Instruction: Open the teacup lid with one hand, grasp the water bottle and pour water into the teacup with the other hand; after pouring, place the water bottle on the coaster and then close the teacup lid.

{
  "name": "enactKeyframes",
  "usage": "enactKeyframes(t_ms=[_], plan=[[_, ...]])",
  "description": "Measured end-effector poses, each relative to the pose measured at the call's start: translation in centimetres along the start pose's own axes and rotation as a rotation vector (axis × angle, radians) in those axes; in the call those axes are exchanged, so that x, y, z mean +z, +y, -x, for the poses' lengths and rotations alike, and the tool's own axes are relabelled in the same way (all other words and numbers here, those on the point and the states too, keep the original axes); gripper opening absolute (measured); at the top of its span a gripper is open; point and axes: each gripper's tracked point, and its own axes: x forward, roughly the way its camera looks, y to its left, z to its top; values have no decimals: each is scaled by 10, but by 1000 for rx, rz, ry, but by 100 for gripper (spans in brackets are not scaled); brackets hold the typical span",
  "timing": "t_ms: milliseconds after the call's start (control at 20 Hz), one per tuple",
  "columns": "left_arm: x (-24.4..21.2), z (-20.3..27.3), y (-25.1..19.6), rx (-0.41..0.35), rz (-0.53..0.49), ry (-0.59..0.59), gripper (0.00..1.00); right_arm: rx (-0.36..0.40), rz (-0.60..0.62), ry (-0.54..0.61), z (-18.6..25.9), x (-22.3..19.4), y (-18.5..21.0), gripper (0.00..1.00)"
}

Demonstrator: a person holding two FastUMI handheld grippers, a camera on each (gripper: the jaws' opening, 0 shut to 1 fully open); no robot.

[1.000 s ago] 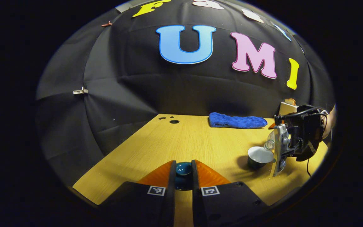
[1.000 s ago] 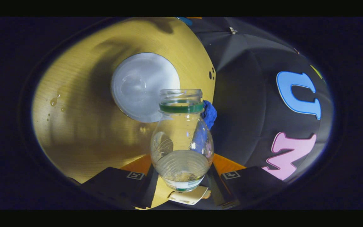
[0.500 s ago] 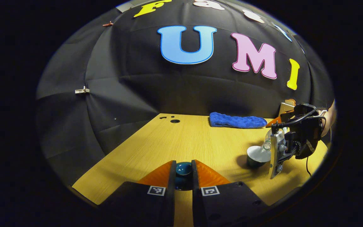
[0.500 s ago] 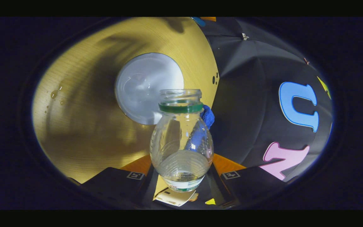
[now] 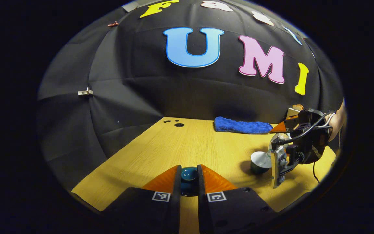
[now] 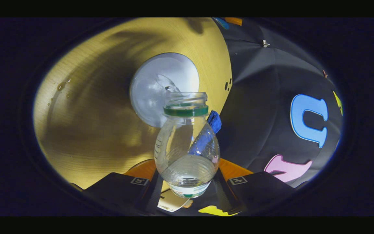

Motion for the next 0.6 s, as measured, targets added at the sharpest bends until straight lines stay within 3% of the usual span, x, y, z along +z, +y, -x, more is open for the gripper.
enactKeyframes(t_ms=[250,300,350,400,450,550,600], plan=[[-2,5,3,5,-3,2,27,11,21,18,-3,-5,1,74],[-3,6,4,7,0,5,27,12,26,19,-1,-6,1,70],[-5,7,4,9,4,7,27,12,36,17,-1,-5,0,74],[-4,7,4,10,8,7,27,8,51,14,-2,-4,0,70],[-6,7,5,12,10,9,30,6,64,15,-1,-5,-1,74],[-7,7,5,13,10,13,27,14,64,22,-6,-8,0,70],[-6,7,5,13,9,12,27,13,67,23,-7,-8,-2,74]])
